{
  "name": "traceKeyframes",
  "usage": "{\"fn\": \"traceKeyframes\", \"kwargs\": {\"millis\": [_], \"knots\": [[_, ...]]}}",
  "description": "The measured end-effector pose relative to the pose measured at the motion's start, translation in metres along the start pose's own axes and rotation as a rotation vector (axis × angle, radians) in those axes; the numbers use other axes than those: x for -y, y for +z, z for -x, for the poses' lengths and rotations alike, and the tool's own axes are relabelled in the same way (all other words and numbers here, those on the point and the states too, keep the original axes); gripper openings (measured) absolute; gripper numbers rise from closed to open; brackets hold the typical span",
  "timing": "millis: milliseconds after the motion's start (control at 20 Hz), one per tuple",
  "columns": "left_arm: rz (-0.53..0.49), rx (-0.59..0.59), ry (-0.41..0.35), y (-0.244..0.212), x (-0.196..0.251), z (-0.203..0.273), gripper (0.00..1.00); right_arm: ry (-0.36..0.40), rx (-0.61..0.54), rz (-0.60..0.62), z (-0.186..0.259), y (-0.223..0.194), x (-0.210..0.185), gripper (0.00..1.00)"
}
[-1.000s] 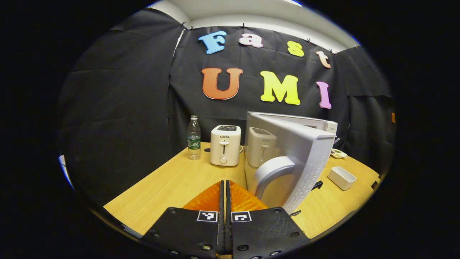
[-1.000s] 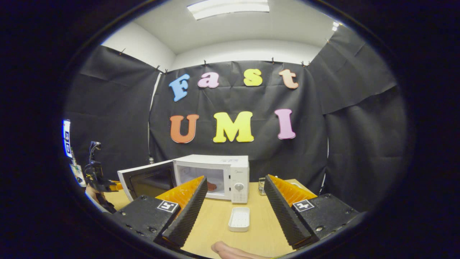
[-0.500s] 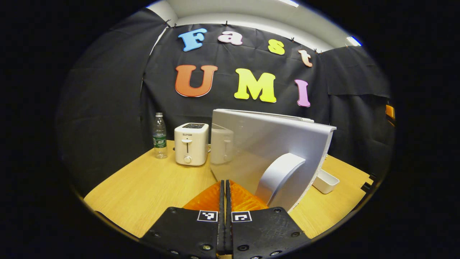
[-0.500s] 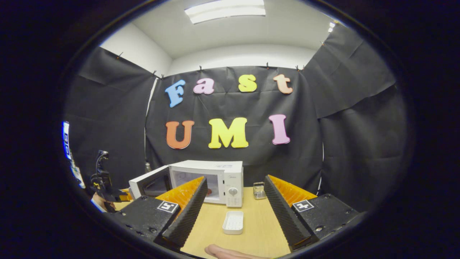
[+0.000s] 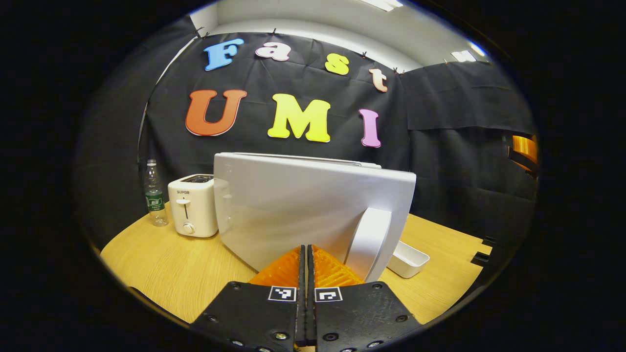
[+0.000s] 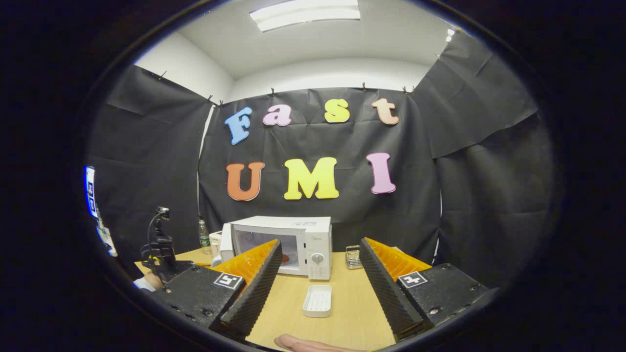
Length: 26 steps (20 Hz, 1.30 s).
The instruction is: Open the microwave oven with the left hand, put the food in, and close the microwave oven.
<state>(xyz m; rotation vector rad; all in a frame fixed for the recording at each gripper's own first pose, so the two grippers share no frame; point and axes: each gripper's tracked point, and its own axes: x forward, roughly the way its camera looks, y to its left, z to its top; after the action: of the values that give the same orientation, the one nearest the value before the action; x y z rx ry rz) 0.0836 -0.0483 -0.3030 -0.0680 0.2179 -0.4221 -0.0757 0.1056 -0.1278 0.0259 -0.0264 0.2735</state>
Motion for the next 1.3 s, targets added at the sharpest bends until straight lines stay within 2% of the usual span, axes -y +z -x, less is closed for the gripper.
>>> {"fn": "traceKeyframes", "kwargs": {"millis": [50,100,150,350,400,450,550,600,750,800,850,900,950,1000,1050,1100,1150,1300], "knots": [[-0.002,0.003,-0.007,0.001,0.005,-0.009,0.00,-0.003,0.001,-0.001,0.001,0.000,0.002,1.00],[0.002,0.005,-0.009,0.002,0.008,-0.017,0.00,-0.007,0.000,-0.001,0.001,0.000,0.005,0.90],[0.005,0.012,-0.021,0.003,0.012,-0.027,0.00,-0.011,0.001,-0.001,0.001,0.000,0.009,1.00],[-0.015,-0.006,-0.028,0.005,0.025,-0.059,0.00,-0.029,0.011,-0.019,0.004,0.003,0.021,1.00],[-0.015,-0.009,-0.029,0.005,0.028,-0.066,0.00,-0.034,0.012,-0.024,0.003,0.003,0.021,0.90],[-0.005,-0.009,-0.037,0.006,0.032,-0.073,0.00,-0.039,0.013,-0.027,0.003,0.003,0.025,1.00],[0.009,-0.010,-0.043,0.009,0.041,-0.088,0.00,-0.048,0.011,-0.032,0.003,-0.001,0.031,1.00],[0.010,-0.009,-0.043,0.010,0.045,-0.092,0.00,-0.049,0.011,-0.034,0.004,-0.003,0.032,0.90],[0.023,-0.003,-0.046,0.015,0.055,-0.110,0.00,-0.054,0.003,-0.038,0.001,-0.009,0.043,0.90],[0.024,0.001,-0.038,0.017,0.058,-0.116,0.00,-0.053,0.003,-0.036,0.000,-0.011,0.047,1.00],[0.033,0.005,-0.024,0.018,0.057,-0.123,0.00,-0.058,0.002,-0.036,-0.004,-0.012,0.051,0.90],[0.044,0.001,-0.016,0.017,0.060,-0.129,0.00,-0.062,0.005,-0.037,-0.007,-0.013,0.057,0.90],[0.044,0.003,-0.002,0.019,0.059,-0.136,0.00,-0.072,0.008,-0.037,-0.012,-0.014,0.063,1.00],[0.042,0.009,0.012,0.022,0.059,-0.141,0.00,-0.078,0.009,-0.036,-0.016,-0.017,0.070,0.90],[0.043,0.019,0.025,0.025,0.057,-0.147,0.00,-0.079,0.004,-0.035,-0.021,-0.021,0.074,0.90],[0.050,0.029,0.031,0.028,0.057,-0.153,0.00,-0.076,-0.003,-0.037,-0.026,-0.026,0.078,1.00],[0.061,0.038,0.036,0.032,0.056,-0.159,0.00,-0.071,-0.004,-0.046,-0.031,-0.029,0.082,0.90],[0.081,0.055,0.057,0.039,0.054,-0.179,0.00,-0.062,-0.017,-0.072,-0.053,-0.044,0.097,0.90]]}}
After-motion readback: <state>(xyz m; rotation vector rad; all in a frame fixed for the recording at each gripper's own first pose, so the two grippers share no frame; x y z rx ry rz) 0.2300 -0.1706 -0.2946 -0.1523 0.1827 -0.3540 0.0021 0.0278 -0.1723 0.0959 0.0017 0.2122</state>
